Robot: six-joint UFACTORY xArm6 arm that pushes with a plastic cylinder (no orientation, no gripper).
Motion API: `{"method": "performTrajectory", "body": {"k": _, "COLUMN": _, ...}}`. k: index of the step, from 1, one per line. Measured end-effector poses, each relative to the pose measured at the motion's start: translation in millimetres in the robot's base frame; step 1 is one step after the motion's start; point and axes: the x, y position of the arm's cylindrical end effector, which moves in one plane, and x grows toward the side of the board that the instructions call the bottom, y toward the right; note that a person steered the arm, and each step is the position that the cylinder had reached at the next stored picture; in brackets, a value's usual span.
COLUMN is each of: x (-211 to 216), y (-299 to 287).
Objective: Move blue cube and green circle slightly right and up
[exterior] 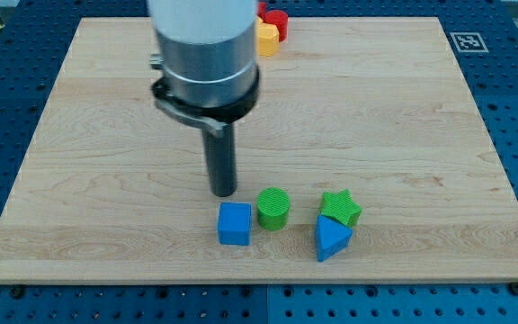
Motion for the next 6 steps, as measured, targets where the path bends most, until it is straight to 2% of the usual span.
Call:
{"method": "performTrajectory", "body": {"k": 2, "x": 67, "y": -30}}
{"method": "performTrajectory", "body": {"k": 3, "x": 68, "y": -23}}
{"method": "performTrajectory", "body": {"k": 6, "x": 68, "y": 51}}
